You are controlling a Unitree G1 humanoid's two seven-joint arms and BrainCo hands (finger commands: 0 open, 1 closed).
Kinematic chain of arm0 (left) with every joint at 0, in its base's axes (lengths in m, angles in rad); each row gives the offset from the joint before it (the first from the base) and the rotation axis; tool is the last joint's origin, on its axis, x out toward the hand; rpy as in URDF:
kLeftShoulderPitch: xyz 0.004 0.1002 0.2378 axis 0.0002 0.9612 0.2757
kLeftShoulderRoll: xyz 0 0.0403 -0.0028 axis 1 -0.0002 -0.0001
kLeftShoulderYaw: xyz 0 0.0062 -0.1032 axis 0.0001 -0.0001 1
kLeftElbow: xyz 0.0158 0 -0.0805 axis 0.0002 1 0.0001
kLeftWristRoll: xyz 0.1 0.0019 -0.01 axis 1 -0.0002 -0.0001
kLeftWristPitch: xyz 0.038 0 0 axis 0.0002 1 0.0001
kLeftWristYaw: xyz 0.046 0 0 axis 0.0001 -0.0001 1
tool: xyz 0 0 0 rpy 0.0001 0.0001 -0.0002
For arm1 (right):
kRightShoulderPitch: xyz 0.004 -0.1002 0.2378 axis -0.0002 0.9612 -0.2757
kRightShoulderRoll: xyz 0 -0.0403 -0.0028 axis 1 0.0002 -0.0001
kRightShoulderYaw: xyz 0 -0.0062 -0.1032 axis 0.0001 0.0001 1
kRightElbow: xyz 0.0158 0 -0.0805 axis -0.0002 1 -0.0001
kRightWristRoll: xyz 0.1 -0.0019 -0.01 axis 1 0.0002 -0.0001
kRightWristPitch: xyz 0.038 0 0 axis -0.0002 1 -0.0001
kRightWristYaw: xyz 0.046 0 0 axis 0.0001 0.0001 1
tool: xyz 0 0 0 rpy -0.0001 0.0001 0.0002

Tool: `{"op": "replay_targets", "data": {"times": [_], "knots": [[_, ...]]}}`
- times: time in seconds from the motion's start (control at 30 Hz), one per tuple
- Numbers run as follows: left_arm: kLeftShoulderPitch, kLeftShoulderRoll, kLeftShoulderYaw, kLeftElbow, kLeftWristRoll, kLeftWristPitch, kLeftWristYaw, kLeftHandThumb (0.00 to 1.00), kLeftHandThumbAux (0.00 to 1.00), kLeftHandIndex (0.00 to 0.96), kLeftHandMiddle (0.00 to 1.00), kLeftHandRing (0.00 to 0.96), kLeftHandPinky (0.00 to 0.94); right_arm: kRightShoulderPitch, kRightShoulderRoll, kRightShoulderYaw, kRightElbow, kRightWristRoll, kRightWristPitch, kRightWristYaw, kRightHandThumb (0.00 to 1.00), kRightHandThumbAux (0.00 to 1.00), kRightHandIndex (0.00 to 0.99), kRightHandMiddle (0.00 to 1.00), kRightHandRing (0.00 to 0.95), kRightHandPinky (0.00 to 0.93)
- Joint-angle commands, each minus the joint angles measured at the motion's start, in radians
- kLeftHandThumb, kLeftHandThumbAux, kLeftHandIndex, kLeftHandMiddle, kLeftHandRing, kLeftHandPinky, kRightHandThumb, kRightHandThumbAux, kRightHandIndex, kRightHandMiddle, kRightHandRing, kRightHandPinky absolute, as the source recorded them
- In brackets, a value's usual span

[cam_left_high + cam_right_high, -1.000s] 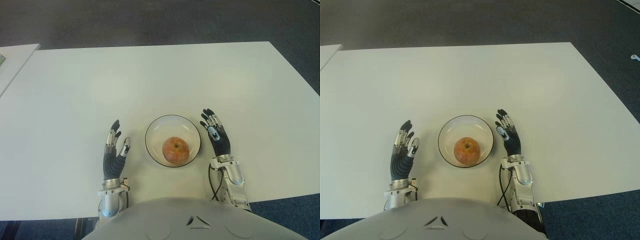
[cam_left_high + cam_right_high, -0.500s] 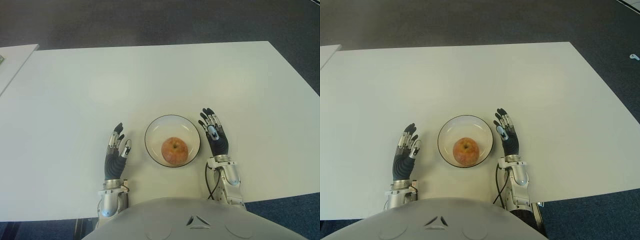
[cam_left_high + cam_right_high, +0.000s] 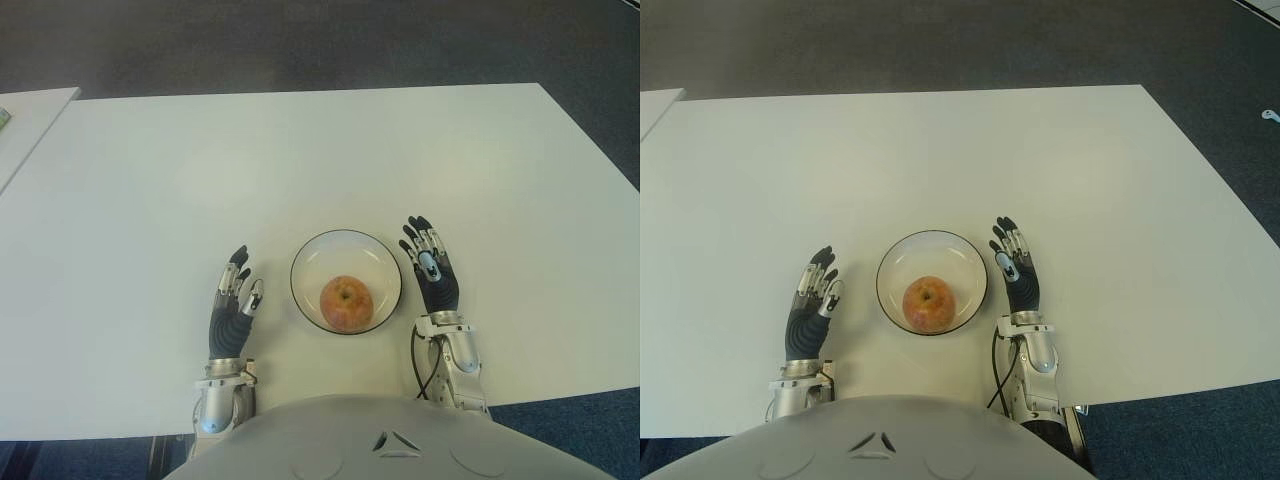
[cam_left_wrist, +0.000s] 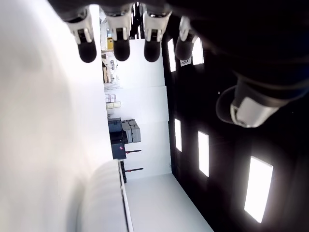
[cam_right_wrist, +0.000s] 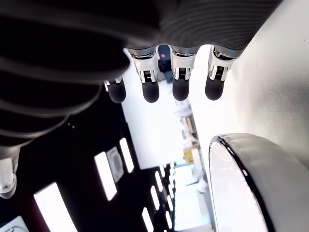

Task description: Put the apples into the plate.

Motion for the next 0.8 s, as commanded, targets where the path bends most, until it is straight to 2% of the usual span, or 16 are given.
{"op": "replay_targets", "data": {"times": [0.03, 0.53, 0.8], "knots": [[0.007, 0.001, 0.001, 0.022, 0.007, 0.0, -0.009, 0.0, 0.465, 0.0, 0.0, 0.0, 0.0, 0.044, 0.035, 0.005, 0.043, 0.008, 0.035, -0.012, 0.199, 0.452, 0.0, 0.0, 0.0, 0.0], [0.031, -0.024, -0.01, -0.006, 0.01, 0.02, -0.007, 0.0, 0.482, 0.0, 0.0, 0.0, 0.0, 0.044, 0.01, -0.002, 0.038, 0.009, 0.038, 0.003, 0.179, 0.454, 0.0, 0.0, 0.0, 0.0], [0.058, -0.039, -0.017, -0.05, -0.014, 0.103, -0.014, 0.0, 0.471, 0.0, 0.0, 0.0, 0.0, 0.05, 0.003, -0.003, 0.028, 0.023, 0.041, 0.028, 0.181, 0.436, 0.0, 0.0, 0.0, 0.0]]}}
